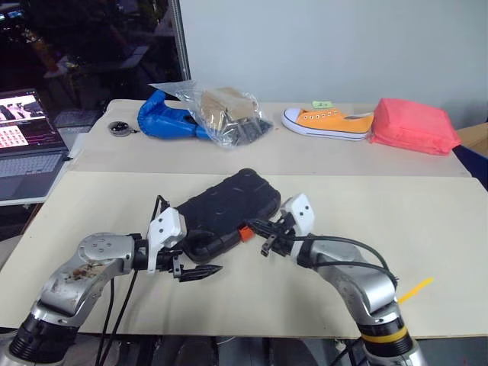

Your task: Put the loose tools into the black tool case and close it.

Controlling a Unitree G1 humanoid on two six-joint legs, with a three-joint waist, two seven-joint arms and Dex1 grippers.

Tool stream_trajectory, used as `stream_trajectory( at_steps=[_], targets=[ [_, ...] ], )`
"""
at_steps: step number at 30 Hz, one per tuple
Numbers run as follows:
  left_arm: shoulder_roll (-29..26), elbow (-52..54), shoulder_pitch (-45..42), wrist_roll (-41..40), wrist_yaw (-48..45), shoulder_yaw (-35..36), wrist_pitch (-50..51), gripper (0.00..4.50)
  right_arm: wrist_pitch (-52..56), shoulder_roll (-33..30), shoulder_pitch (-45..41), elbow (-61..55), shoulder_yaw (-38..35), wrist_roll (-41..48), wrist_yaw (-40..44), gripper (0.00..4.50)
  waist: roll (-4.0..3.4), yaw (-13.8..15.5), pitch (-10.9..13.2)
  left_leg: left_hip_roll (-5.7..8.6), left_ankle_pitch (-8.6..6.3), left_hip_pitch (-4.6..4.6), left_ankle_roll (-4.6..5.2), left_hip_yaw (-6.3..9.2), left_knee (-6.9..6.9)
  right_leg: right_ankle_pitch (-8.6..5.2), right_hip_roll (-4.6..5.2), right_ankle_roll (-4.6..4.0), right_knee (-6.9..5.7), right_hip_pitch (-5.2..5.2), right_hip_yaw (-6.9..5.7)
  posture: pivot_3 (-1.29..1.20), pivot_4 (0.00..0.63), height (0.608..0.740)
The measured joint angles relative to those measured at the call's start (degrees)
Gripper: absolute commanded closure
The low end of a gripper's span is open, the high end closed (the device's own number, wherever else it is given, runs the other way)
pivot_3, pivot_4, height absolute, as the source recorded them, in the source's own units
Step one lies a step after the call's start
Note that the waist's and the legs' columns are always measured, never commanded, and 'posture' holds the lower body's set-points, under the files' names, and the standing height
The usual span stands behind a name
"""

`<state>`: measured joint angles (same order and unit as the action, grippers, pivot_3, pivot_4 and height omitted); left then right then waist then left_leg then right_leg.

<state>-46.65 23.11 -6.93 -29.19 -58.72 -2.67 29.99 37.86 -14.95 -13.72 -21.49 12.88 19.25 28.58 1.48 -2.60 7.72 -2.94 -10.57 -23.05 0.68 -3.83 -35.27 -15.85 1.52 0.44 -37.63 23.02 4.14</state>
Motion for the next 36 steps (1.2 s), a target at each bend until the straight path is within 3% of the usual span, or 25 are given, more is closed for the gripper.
stream_trajectory(
  at_steps=[16,24,31,33,35,36],
  targets=[
    [0.61,-0.21,0.68,0.10,1.43,-0.26,0.55,0.00,-7.37,-4.07,-2.16,3.84,7.49,-9.93,0.88,4.46,0.23,-0.17,-0.21,-0.10,-0.01,0.92,-0.02,0.03,0.16,-0.27,0.05,0.19,0.03,-0.81,-0.01,0.00,0.150,0.740],
    [0.92,-0.42,0.90,0.66,2.32,-0.37,0.60,0.00,-12.03,-2.76,-3.15,7.81,8.93,-13.03,0.68,4.46,0.39,-0.35,-0.36,-0.10,-0.12,1.23,-0.20,0.10,0.35,-0.24,0.08,-0.35,0.02,-0.87,0.04,0.00,0.150,0.740],
    [1.20,-0.02,2.51,0.82,3.06,0.22,0.42,0.00,-16.25,2.87,-3.00,13.15,8.30,-13.69,-1.44,4.46,0.42,-1.39,-0.37,-0.10,-0.19,1.71,-0.32,0.37,0.50,-0.08,0.20,-0.47,0.01,-0.95,0.02,0.00,0.150,0.740],
    [1.35,0.30,2.82,0.74,3.36,0.28,0.42,0.00,-17.58,3.24,-2.41,13.56,8.03,-13.75,-1.62,4.20,0.42,-1.38,-0.36,-0.11,-0.27,1.76,-0.45,0.38,0.52,-0.08,0.21,-0.47,0.02,-0.84,0.02,0.00,0.150,0.740],
    [1.52,0.78,3.08,0.57,3.71,0.27,0.48,0.00,-19.02,3.46,-1.29,13.17,7.58,-13.54,-1.48,3.63,0.42,-1.32,-0.36,-0.10,-0.28,1.75,-0.47,0.38,0.52,-0.09,0.25,-0.48,0.05,-0.79,0.01,0.00,0.150,0.740],
    [1.54,0.90,3.14,0.53,3.82,0.31,0.48,0.00,-19.28,3.67,-0.86,12.85,7.00,-13.27,-1.39,3.63,0.42,-1.27,-0.35,-0.10,-0.28,1.71,-0.47,0.38,0.52,-0.09,0.27,-0.48,0.09,-0.79,0.01,0.00,0.150,0.740]
  ],
)
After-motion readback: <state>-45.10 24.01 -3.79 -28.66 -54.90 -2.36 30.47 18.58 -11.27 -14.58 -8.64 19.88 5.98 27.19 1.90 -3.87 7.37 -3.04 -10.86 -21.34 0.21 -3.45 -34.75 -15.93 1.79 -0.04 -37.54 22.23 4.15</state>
